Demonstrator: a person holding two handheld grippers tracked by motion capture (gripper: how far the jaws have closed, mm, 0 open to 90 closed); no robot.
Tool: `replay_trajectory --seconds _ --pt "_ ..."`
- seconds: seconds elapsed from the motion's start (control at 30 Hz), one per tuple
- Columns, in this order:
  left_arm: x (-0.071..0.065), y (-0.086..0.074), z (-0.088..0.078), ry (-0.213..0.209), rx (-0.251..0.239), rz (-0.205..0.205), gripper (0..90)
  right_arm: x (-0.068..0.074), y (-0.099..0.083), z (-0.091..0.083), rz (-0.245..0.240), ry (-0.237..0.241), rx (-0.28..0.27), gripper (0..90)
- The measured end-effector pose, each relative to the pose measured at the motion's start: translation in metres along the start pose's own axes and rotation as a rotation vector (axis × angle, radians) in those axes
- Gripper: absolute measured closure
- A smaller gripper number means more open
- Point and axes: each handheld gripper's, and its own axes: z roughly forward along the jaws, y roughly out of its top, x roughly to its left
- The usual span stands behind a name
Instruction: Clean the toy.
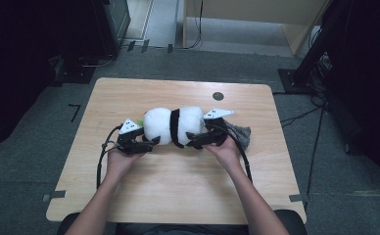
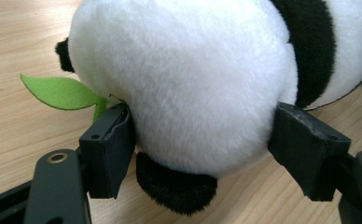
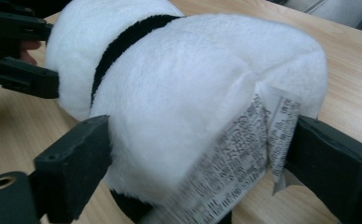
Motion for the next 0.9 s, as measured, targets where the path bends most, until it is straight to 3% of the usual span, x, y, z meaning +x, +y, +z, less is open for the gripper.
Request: replay_trajectory --seconds 0.17,0.33,0.47,0.63,0.7,0.77,0.9 --pt "-0.002 0.000 0.002 0.006 -0.001 0.011 23.7 -0.003 -0.003 0.011 0.024 0.019 0.008 0.0" --pt "-0.004 0.000 0.004 0.013 -0.007 0.006 22.6 -0.002 -0.006 0.018 0.044 0.015 0.010 0.0" --pt "-0.007 0.001 0.008 0.021 -0.007 0.007 23.1 -0.001 -0.008 0.026 0.022 -0.024 0.026 1.6" --pt "-0.007 0.001 0.008 0.018 -0.009 0.002 23.4 -0.005 -0.013 0.024 -0.005 -0.025 -0.029 26.1" --pt "-0.007 0.001 0.008 0.015 -0.012 0.003 23.2 -0.004 -0.011 0.020 0.011 -0.017 -0.024 43.3" --pt "-0.006 0.001 0.007 0.009 -0.011 0.004 22.9 -0.004 -0.010 0.017 -0.004 -0.015 -0.022 48.9" --pt "0.000 0.004 0.000 -0.023 -0.010 0.021 22.8 -0.009 -0.008 0.008 0.008 0.011 -0.034 49.7"
